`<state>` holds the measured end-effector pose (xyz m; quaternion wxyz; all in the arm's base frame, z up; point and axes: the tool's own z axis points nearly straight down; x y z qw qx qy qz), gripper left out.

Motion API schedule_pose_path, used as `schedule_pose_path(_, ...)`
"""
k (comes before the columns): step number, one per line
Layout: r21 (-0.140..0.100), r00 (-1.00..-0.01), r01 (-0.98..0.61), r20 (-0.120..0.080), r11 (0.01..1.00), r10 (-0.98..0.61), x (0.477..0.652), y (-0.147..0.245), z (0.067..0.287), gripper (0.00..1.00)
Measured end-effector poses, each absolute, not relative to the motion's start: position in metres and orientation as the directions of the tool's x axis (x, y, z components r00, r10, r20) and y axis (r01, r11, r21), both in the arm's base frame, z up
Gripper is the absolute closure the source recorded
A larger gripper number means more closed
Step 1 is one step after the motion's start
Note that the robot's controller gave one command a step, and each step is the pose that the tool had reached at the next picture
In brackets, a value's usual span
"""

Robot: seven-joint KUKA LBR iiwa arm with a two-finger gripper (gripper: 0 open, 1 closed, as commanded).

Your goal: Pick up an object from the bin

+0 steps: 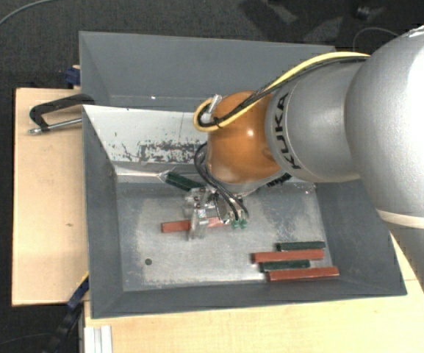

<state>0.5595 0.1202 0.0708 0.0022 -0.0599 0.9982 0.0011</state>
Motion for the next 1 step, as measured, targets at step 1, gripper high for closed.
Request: schedule_pose_path(1,0.003,-0.995,-0.096,-0.013,0.995,-0.096,0.5376,0.1248,0.2239,1.00)
